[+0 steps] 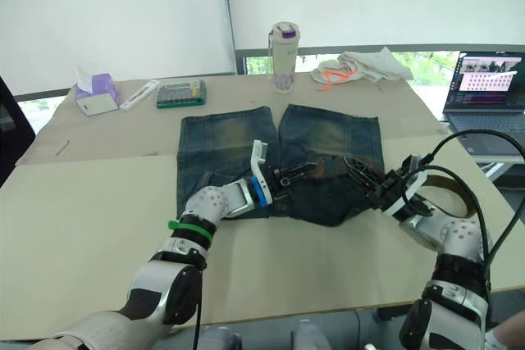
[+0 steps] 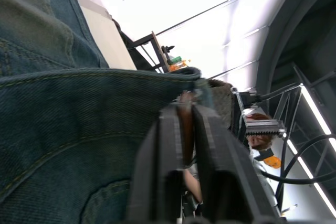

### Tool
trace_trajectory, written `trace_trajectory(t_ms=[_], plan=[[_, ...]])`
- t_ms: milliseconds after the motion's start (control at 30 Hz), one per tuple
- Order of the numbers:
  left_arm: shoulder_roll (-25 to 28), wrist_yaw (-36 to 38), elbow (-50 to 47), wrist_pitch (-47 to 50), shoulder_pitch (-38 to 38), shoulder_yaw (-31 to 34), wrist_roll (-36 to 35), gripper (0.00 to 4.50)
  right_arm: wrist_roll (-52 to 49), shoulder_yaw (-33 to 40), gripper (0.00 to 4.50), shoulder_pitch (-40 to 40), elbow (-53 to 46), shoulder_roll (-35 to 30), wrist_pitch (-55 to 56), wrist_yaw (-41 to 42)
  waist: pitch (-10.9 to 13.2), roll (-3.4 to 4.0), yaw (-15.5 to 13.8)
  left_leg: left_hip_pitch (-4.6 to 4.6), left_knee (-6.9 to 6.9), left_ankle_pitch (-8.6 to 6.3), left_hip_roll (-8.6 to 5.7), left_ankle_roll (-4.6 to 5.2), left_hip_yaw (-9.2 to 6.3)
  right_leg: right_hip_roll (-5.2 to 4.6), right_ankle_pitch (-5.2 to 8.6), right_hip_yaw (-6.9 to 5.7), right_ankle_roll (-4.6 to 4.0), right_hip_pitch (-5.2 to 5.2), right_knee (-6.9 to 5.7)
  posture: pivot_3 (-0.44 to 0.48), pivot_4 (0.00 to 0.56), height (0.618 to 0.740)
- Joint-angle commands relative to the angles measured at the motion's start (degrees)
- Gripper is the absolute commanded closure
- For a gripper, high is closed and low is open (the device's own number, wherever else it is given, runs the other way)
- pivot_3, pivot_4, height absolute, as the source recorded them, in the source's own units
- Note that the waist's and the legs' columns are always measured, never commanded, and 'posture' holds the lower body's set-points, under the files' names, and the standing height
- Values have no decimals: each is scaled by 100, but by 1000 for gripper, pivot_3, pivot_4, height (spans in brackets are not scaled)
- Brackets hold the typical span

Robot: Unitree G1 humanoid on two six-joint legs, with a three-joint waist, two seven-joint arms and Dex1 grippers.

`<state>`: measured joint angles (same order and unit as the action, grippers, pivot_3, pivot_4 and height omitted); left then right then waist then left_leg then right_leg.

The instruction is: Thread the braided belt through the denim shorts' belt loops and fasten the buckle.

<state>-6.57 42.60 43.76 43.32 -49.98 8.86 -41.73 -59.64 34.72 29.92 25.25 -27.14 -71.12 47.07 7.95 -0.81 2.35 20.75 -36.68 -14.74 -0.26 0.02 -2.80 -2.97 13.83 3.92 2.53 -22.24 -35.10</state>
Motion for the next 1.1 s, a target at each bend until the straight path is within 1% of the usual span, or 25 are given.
trace_trajectory(t_ms=[33, 100, 133, 167, 300, 467, 500, 567, 633, 700, 800, 867, 900, 933, 1000, 1100], plan=[[-773, 98, -229, 21, -168, -59, -141, 4449, -95, -72, 4500, -51, -248, 45, 50, -18, 0, 0, 0, 0, 0, 0, 0, 0, 0, 0, 0, 0, 0, 0, 0, 0, 150, 740], [-771, 89, -241, 18, -156, -69, -127, 4449, -14, -91, 4500, -103, -326, 44, 217, -36, 0, 0, 0, 0, 0, 0, 0, 0, 0, -1, 0, 0, 0, 0, 0, 0, 150, 740], [-766, 80, -245, 11, -152, -75, -116, 4500, 8, -86, 3704, -128, -340, 33, 273, -65, 0, 0, 0, 0, 0, 0, 0, 0, 0, -1, 0, 0, 0, 0, 0, 0, 150, 740], [-763, 73, -246, 6, -150, -79, -110, 4500, 15, -84, 3435, -145, -347, 23, 307, -86, 0, 0, 0, 0, 0, 0, 0, 0, 0, -1, 0, 0, 0, 0, 0, 0, 150, 740], [-706, 20, -219, -45, -135, -83, -92, 4500, 17, 16, 2077, -379, -545, -255, 384, -88, -1, 1, -21, 0, 0, 0, -1, 0, 0, -1, 0, 0, 0, 0, 1, 0, 150, 740], [-593, -83, -194, -189, -115, -157, 49, 4500, -34, 185, 306, -863, -1133, -709, 451, -97, 0, 0, -60, 3, -4, 0, -6, 0, -1, -5, 1, 0, 3, 1, 2, 0, 150, 740], [-565, -84, -194, -215, -112, -195, 88, 4500, -34, 189, 27, -966, -1276, -764, 473, -103, 0, -1, -64, 4, -5, 0, -6, 0, -1, -5, 2, 1, 4, 1, 2, 0, 150, 740], [-502, -86, -211, -271, -102, -292, 215, 4500, 146, 75, 27, -1269, -1693, -916, 640, -84, 0, 0, -69, 8, -5, 0, -7, 0, 0, -5, 2, 1, 5, 2, 1, 0, 150, 740], [-413, -101, -245, -354, -97, -442, 399, 4500, 656, -377, 27, -1762, -2415, -1132, 1145, 77, -2, 3, -76, 13, -5, 0, -6, 0, -1, -3, 24, 1, 41, 2, 1, 0, 150, 740], [-326, -76, -300, -413, -90, -586, 561, 4500, 1355, -907, 27, -2272, -3151, -1321, 2014, 293, -2, 4, -89, 27, -5, 0, -7, 0, -1, -4, 31, 1, 54, 1, 2, 0, 150, 740], [-230, -80, -397, -379, -74, -642, 659, 4500, 2261, -1502, 27, -2721, -3654, -1468, 3161, 418, 3, -5, -79, 28, -7, 2, -8, -5, 0, -4, 33, 1, 61, 1, 2, 0, 150, 740], [-144, -150, -466, -356, -66, -678, 746, 4500, 2842, -1800, 27, -2911, -3795, -1387, 4012, 410, 5, -8, -86, 24, -8, 5, -8, -11, 0, -5, 31, 2, 64, 1, 1, 0, 150, 740], [-107, -169, -507, -356, -53, -693, 788, 4500, 2959, -1914, 27, -3007, -3903, -1356, 4272, 487, 6, -11, -95, 18, -8, 6, -8, -12, -1, -5, 31, 1, 64, 1, 1, 0, 150, 740], [-74, -167, -549, -334, -41, -703, 817, 4500, 2990, -2001, 27, -3067, -4049, -1330, 4385, 515, 7, -12, -110, 1, -9, 6, -9, -13, -1, -6, 31, 1, 64, 0, 2, 0, 150, 740], [-13, -129, -631, -331, -12, -745, 905, 4500, 2921, -2108, 27, -3051, -4289, -1183, 4360, 358, 9, -14, -121, 0, -9, 6, -11, -12, -2, -8, 30, 1, 64, 0, 2, 0, 150, 740], [64, -95, -725, -399, 37, -861, 1091, 4500, 3260, -2444, 27, -2840, -4360, -783, 4545, -171, 9, -14, -134, -2, -9, 6, -13, -13, -5, -12, 28, 2, 60, 1, 0, 0, 150, 740]])
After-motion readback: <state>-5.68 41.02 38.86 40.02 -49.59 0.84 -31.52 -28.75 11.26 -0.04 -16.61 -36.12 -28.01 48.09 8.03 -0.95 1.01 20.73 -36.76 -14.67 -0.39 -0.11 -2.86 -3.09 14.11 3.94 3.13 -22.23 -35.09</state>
